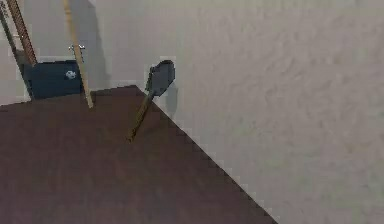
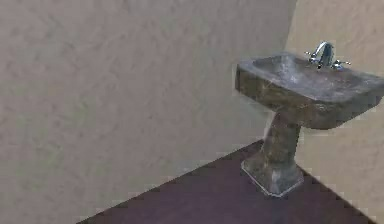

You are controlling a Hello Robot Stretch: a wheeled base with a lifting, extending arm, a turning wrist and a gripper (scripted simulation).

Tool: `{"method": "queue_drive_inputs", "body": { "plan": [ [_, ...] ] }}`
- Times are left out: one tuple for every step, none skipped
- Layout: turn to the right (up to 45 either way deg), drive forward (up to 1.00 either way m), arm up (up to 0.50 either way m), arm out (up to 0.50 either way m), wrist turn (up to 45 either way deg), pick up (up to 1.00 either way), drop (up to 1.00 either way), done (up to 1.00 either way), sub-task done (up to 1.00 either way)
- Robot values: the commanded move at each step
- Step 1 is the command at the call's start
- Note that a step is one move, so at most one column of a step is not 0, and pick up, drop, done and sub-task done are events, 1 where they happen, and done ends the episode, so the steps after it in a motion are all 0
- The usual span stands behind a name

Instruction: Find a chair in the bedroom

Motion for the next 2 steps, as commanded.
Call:
{"method": "queue_drive_inputs", "body": {
  "plan": [
    [-36.0,0.00,0.00,0.00,0.0,0.00,0.00,0.00,0.00],
    [0.0,1.00,0.00,0.00,0.0,0.00,0.00,0.00,0.00]
  ]
}}
